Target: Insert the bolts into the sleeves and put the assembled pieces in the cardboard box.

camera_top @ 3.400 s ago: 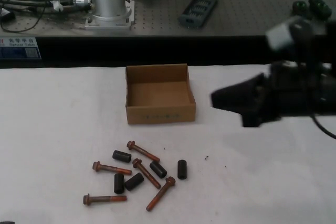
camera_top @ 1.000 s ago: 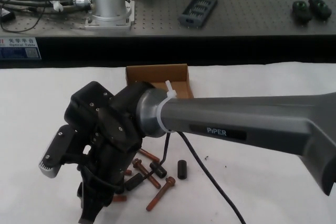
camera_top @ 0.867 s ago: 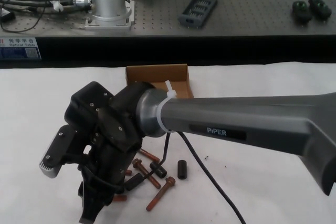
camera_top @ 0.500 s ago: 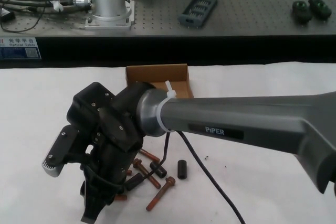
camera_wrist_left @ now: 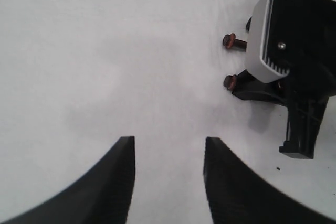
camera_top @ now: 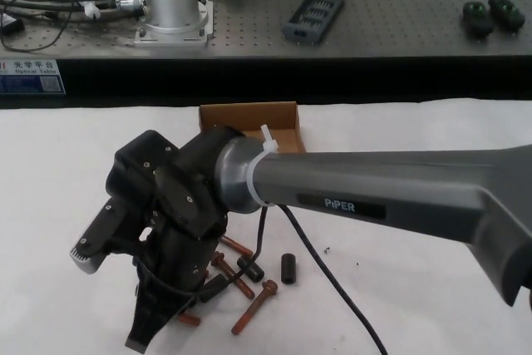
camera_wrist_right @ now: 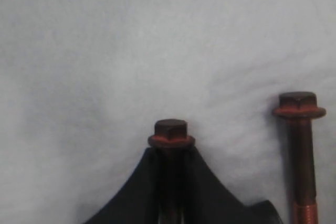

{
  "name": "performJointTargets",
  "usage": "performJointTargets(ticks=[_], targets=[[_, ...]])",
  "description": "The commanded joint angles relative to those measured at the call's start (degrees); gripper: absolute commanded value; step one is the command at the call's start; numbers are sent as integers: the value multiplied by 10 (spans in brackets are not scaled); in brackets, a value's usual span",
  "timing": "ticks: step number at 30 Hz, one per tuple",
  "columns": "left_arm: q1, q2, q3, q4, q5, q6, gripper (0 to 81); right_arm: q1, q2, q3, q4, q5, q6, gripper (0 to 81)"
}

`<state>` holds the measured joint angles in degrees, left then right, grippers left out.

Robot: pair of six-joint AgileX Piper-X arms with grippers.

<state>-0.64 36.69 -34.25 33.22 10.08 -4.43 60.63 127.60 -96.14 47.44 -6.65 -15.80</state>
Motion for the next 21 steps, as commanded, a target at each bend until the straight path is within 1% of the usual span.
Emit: performJointTargets(ticks=[1,5,9,12,15,21], targets=[[0,-3,-7,6,1,6,312,-6,8,5,36,14,8,45],[0,-3,-7,6,12,6,312,-6,-13,4,23,14,12,0],[0,-3,-11,6,45,7,312,-6,-53,4,20,21,36,9],[0,-3,-25,15,48,48,312,-11,-84,6,20,22,62,9],[0,-1,-47,32,39,96,312,-27,-117,21,20,22,83,9],[-2,26,-81,36,49,88,312,-68,-191,79,18,-6,96,9]])
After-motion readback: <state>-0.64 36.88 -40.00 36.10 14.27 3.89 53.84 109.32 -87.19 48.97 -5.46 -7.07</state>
